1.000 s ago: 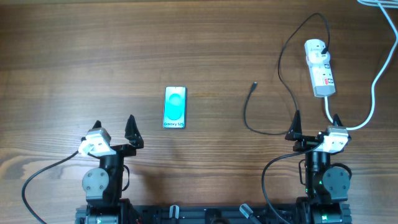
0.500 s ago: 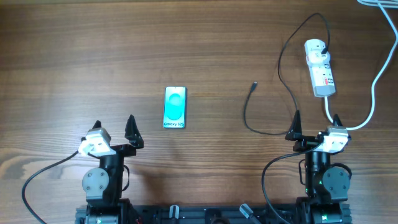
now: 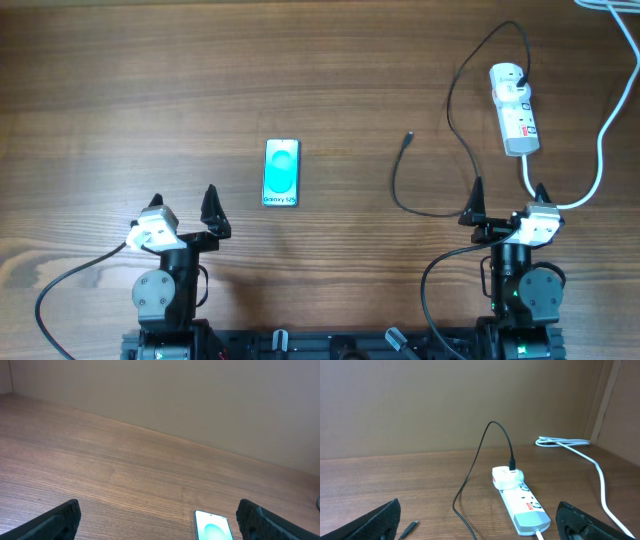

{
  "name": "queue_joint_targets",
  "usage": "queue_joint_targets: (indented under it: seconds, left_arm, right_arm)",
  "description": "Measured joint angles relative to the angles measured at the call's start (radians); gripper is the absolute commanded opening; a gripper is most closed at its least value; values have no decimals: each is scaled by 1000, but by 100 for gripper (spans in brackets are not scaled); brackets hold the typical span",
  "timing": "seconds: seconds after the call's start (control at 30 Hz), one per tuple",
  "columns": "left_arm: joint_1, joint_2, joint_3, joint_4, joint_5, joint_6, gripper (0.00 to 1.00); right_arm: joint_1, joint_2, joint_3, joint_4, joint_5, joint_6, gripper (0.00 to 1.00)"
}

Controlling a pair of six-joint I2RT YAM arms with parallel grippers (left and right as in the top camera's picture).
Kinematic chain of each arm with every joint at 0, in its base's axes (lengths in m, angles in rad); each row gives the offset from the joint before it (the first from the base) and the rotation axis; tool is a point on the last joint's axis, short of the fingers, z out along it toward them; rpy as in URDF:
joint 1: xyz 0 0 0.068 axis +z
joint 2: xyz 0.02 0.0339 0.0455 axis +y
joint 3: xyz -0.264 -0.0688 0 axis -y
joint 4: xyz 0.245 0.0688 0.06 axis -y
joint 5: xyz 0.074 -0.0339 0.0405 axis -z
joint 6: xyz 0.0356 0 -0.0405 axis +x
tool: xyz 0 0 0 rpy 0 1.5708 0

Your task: Plug charger to phone and switch on socket

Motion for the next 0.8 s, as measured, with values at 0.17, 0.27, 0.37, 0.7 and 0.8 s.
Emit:
queue_joint_targets:
  seconds: [0.17, 0.27, 0.37, 0.7, 0.8]
  left_arm:
    - [0, 0, 0, 0, 0, 0, 100]
    - [0, 0, 0, 0, 0, 0, 100]
    - [0, 0, 0, 0, 0, 0, 100]
    - [0, 0, 0, 10, -11, 0, 100]
    - [0, 0, 3, 45, 85, 4, 100]
  right_arm:
    - [0, 0, 0, 0, 0, 0, 100]
    - [0, 0, 0, 0, 0, 0, 100]
    - [0, 0, 0, 0, 0, 0, 100]
    - [0, 0, 0, 0, 0, 0, 100]
    - [0, 0, 0, 0, 0, 0, 100]
